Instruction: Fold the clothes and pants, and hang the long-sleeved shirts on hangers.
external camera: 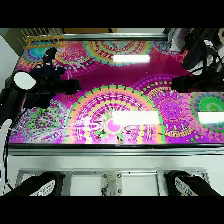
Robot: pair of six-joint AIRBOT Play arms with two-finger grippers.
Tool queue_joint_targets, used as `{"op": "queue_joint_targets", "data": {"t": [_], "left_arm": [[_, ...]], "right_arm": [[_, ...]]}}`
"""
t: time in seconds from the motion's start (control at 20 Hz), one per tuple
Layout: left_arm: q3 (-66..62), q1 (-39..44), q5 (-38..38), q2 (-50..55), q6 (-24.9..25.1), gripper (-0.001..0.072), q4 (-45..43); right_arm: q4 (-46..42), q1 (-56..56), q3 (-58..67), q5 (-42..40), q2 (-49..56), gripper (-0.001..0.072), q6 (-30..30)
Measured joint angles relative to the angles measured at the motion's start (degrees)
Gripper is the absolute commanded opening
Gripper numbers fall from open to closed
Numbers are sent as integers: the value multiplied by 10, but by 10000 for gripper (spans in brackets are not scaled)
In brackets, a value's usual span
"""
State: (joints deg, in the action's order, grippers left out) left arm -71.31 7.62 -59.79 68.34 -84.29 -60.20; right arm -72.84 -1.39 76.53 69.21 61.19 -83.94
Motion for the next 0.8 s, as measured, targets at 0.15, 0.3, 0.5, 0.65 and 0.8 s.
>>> {"op": "queue_joint_targets", "data": {"t": [0.15, 0.3, 0.5, 0.65, 0.8], "left_arm": [[0, 0, 0, 0, 0, 7, 0], [0, 0, 0, 0, 0, 8, 0], [0, 0, 0, 0, 0, 7, 0], [0, 1, 1, 0, 0, 217, 2], [-4, -19, 57, 4, 17, 688, -67]], "right_arm": [[0, 0, 0, 0, 0, 15, 0], [0, 0, 0, 0, 0, 15, 0], [0, 0, 0, 0, 0, 15, 0], [0, 0, 0, 0, 0, 15, 0], [0, 0, 0, 0, 0, 15, 0]]}}
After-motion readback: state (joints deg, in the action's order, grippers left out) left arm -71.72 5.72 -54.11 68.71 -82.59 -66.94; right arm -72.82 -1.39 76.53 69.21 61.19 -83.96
